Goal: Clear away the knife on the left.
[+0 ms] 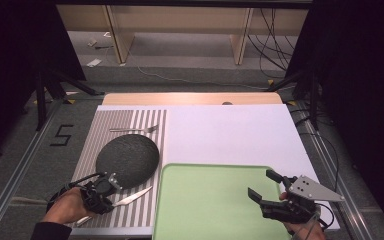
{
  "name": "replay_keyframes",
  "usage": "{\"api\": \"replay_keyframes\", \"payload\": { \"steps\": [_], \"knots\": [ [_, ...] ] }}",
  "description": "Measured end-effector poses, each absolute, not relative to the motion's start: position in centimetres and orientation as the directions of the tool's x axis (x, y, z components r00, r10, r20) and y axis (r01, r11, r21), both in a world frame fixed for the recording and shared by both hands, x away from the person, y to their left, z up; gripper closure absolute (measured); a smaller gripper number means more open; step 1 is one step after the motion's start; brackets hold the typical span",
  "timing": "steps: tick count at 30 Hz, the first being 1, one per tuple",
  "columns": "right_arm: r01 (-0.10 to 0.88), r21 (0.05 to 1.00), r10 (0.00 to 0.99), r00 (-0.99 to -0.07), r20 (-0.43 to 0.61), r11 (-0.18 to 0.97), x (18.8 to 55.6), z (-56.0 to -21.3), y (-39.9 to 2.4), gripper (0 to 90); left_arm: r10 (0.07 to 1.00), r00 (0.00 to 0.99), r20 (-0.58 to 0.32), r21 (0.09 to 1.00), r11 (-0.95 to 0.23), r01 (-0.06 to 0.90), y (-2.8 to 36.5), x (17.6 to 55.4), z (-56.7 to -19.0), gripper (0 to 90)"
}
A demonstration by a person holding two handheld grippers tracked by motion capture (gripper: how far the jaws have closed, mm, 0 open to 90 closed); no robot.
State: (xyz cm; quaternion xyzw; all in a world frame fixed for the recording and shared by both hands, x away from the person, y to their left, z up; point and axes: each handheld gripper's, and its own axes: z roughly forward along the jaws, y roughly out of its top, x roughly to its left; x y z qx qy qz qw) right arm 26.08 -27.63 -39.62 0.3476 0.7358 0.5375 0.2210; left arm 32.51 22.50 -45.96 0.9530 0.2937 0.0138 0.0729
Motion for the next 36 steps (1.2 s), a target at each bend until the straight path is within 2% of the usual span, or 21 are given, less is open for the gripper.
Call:
{"api": "replay_keyframes", "payload": {
  "steps": [10,18,27,31,36],
  "knots": [
    [0.277,0.944,0.751,-0.659,0.05,0.179,26.1,-39.6,-27.7,19.3,0.53,0.848,0.003,0.122,-0.842,0.526,22.1,32.4,-45.9,79.1],
    [0.273,0.946,0.758,-0.651,0.047,0.176,26.1,-39.6,-27.7,19.6,0.537,0.843,-0.022,0.117,-0.836,0.535,21.5,32.2,-45.3,79.2],
    [0.273,0.946,0.758,-0.65,0.049,0.173,26.0,-39.5,-27.8,19.6,0.564,0.824,-0.054,0.228,-0.797,0.56,20.4,31.8,-43.1,79.5],
    [0.274,0.946,0.759,-0.65,0.049,0.173,26.1,-39.5,-27.8,19.6,0.573,0.813,-0.104,0.302,-0.761,0.575,19.4,31.6,-42.2,79.5],
    [0.274,0.946,0.757,-0.652,0.05,0.173,26.1,-39.5,-27.8,19.6,0.579,0.802,-0.148,0.351,-0.727,0.59,18.2,31.5,-41.3,79.4]
  ]
}}
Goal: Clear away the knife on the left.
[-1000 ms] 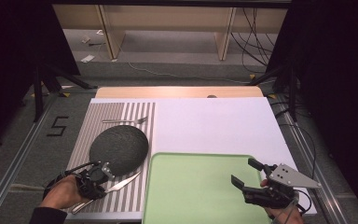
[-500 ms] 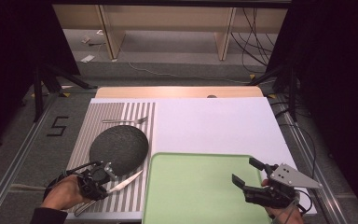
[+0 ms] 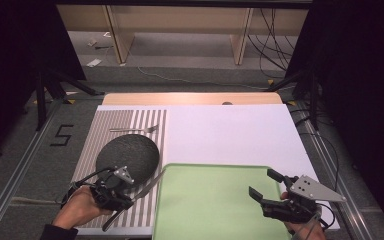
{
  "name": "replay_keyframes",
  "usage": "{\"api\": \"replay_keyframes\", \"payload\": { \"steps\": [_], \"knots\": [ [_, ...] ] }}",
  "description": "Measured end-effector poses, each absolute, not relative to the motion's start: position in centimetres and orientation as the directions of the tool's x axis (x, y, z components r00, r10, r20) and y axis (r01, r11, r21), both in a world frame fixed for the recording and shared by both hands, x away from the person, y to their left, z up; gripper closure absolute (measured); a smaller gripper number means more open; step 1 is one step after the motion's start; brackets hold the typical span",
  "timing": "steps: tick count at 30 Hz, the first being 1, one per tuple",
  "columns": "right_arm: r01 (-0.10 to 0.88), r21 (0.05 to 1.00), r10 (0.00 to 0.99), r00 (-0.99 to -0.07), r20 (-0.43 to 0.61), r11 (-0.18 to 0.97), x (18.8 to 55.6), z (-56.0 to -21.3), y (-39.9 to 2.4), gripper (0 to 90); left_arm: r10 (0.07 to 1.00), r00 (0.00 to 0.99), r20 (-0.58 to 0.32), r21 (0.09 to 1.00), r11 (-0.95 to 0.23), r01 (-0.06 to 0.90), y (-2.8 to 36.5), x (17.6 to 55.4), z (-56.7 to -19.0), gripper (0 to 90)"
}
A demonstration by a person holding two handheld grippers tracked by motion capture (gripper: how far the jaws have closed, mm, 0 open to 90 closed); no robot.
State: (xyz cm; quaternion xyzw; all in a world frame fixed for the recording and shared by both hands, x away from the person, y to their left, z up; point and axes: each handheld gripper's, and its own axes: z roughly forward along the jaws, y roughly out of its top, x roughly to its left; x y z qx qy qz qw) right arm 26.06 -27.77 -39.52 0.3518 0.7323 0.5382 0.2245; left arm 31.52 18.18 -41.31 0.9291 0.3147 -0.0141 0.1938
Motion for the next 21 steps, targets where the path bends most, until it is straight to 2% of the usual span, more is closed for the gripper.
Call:
{"api": "replay_keyframes", "payload": {
  "steps": [12,21],
  "knots": [
    [0.274,0.946,0.756,-0.652,0.049,0.175,26.1,-39.5,-27.8,19.6,0.559,0.809,-0.182,0.348,-0.732,0.585,16.0,31.4,-41.3,79.5],
    [0.274,0.946,0.756,-0.653,0.05,0.174,26.1,-39.6,-27.7,19.6,0.522,0.817,-0.244,0.401,-0.713,0.575,14.7,31.4,-40.9,79.4]
  ]
}}
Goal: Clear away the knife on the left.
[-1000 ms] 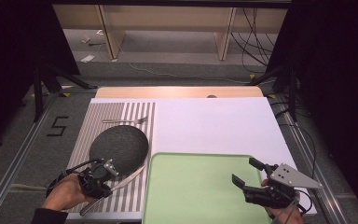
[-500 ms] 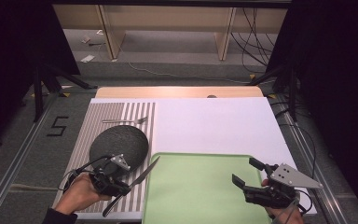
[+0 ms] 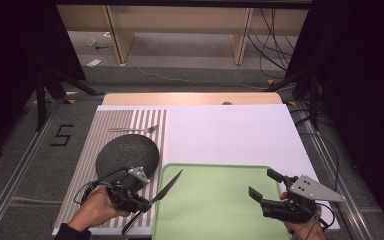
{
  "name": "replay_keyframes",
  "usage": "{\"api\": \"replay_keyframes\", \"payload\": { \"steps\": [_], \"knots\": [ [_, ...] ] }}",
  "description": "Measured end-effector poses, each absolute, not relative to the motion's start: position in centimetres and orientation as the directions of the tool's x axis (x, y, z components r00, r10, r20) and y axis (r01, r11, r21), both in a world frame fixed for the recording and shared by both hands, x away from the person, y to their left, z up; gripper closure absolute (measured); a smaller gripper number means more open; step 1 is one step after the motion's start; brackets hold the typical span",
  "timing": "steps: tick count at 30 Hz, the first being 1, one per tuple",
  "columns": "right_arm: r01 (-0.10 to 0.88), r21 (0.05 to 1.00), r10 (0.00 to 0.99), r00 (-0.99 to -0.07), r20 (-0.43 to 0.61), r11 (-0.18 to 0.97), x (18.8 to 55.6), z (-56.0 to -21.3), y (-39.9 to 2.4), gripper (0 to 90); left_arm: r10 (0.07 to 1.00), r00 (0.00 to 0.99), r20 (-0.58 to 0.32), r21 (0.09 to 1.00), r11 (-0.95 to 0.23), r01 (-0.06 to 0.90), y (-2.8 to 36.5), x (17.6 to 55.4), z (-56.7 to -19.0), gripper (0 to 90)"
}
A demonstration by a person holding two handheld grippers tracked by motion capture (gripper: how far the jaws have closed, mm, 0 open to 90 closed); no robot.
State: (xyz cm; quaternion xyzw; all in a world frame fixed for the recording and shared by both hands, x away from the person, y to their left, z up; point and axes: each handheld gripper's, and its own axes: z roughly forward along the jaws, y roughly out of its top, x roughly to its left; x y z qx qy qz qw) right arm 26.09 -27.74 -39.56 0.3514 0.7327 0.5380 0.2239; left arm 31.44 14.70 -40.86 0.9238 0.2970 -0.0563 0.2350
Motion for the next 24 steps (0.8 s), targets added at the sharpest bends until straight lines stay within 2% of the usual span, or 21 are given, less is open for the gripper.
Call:
{"api": "replay_keyframes", "payload": {
  "steps": [10,24],
  "knots": [
    [0.274,0.946,0.755,-0.654,0.05,0.175,26.1,-39.6,-27.7,19.7,0.515,0.82,-0.249,0.419,-0.706,0.571,12.4,31.5,-40.3,79.4],
    [0.273,0.946,0.753,-0.656,0.051,0.174,26.1,-39.6,-27.7,19.7,0.488,0.822,-0.294,0.361,-0.739,0.568,8.3,32.3,-40.6,79.4]
  ]
}}
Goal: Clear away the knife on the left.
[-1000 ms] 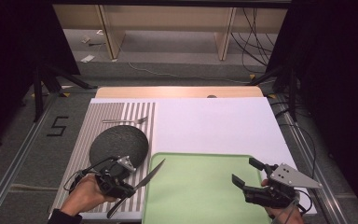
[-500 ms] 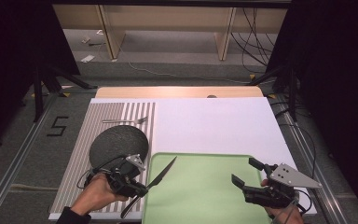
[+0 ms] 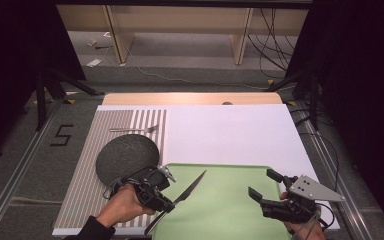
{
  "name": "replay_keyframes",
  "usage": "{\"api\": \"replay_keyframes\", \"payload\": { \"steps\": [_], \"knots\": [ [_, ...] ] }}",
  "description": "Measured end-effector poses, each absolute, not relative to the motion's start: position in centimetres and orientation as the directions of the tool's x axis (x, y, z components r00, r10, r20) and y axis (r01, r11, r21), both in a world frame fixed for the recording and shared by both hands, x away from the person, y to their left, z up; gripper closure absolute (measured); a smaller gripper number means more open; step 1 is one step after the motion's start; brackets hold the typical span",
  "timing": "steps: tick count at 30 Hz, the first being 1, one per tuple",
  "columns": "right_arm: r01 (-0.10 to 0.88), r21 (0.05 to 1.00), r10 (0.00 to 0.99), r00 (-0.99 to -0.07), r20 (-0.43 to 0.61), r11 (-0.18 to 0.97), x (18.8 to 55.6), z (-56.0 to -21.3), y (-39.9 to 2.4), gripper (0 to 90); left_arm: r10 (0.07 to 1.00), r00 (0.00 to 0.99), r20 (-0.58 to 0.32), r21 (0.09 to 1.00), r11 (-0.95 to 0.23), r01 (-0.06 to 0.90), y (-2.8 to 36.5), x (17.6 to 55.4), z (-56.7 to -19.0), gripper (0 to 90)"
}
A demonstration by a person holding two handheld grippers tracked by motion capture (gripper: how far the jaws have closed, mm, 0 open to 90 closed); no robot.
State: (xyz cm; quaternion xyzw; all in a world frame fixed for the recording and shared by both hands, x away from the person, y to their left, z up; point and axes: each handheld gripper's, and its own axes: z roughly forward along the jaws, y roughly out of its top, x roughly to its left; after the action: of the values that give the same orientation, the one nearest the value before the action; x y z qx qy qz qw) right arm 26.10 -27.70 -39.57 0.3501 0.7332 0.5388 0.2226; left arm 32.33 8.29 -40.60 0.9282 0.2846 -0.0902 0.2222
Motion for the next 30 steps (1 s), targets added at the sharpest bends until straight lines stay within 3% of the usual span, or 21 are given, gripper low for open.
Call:
{"api": "replay_keyframes", "payload": {
  "steps": [30],
  "knots": [
    [0.273,0.946,0.751,-0.659,0.051,0.175,26.0,-39.6,-27.7,19.8,0.498,0.793,-0.352,0.243,-0.769,0.591,4.7,34.3,-44.0,79.4]
  ]
}}
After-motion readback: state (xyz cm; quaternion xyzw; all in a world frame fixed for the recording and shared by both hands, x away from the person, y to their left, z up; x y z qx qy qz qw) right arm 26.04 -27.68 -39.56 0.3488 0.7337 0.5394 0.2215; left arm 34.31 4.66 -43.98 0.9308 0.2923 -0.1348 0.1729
